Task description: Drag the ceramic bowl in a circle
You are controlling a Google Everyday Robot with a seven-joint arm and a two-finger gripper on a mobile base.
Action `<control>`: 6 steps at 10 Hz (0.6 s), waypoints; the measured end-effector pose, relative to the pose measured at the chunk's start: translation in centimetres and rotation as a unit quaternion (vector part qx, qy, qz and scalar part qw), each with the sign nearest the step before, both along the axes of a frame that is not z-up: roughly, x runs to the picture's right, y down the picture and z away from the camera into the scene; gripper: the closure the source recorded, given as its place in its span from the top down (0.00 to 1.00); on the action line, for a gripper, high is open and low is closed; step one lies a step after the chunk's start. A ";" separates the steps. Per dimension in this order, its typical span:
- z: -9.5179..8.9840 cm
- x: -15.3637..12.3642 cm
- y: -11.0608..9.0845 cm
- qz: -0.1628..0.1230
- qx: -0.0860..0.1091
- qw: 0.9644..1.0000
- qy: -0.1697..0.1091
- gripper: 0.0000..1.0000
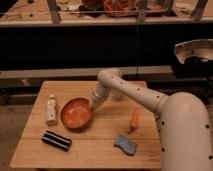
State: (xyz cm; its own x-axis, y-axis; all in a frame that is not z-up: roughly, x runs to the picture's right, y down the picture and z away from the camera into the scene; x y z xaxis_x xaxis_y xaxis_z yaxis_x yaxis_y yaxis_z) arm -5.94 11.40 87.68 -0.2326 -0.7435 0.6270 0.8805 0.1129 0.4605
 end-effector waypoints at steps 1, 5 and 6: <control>0.0 1.4 -0.3 0.007 0.001 1.000 0.007 0.00; -0.4 9.5 -1.5 0.049 0.005 0.998 0.050 0.00; -0.6 11.2 -1.2 0.058 0.002 0.996 0.061 0.00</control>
